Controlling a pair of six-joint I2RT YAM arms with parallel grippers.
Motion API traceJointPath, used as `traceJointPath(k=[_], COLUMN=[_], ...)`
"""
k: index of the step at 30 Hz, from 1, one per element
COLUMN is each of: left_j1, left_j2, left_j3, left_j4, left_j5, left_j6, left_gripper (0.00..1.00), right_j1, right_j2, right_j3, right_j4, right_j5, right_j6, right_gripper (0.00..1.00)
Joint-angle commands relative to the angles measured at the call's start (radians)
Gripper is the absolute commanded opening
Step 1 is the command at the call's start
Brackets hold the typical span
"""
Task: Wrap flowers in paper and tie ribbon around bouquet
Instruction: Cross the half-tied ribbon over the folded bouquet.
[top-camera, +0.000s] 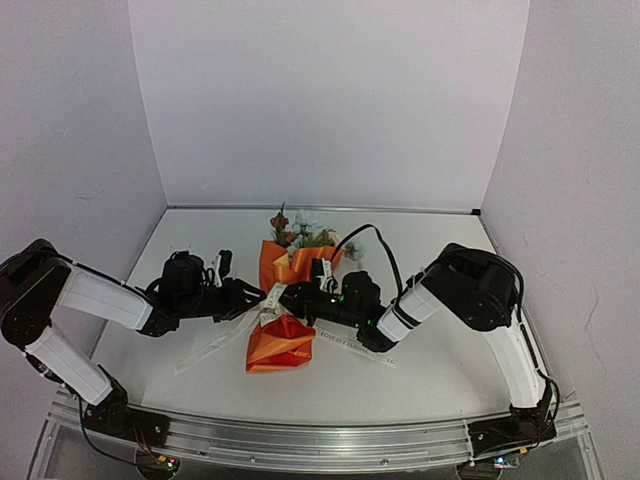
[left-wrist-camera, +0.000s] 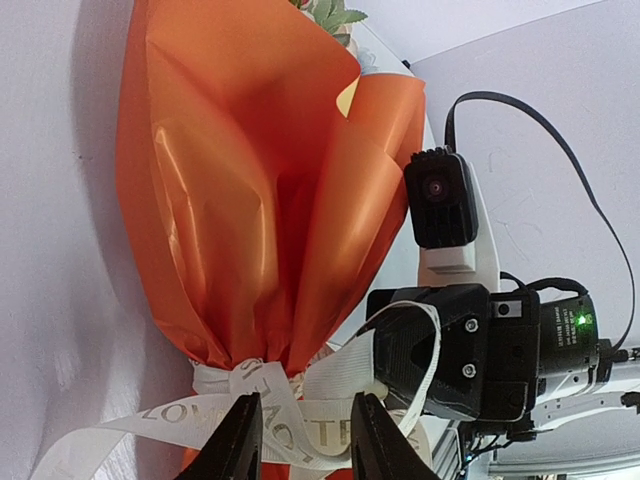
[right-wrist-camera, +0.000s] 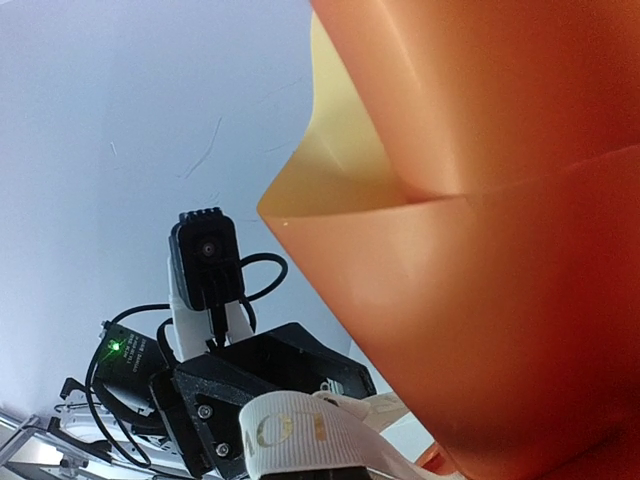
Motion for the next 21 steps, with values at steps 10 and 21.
traceJointPath(k=[10,21], left_j1=[0.010,0.035], left_j2=[-0.094,-0.059], left_j3=[0.119,0.158], left_j4=[-0.168,-0.237], left_j5=[-0.024,-0.070], left_j6=[0.238,0.259], left_gripper=[0.36,0.32], right_j1=[-0.005,-0.005], right_j2=[0.025,0.027], right_j3=[0.016,0.019], right_j4=[0.057,0.055], right_j5=[-0.002,-0.002], right_j6=[-0.001,-0.001], right_gripper=[0.00,0.00])
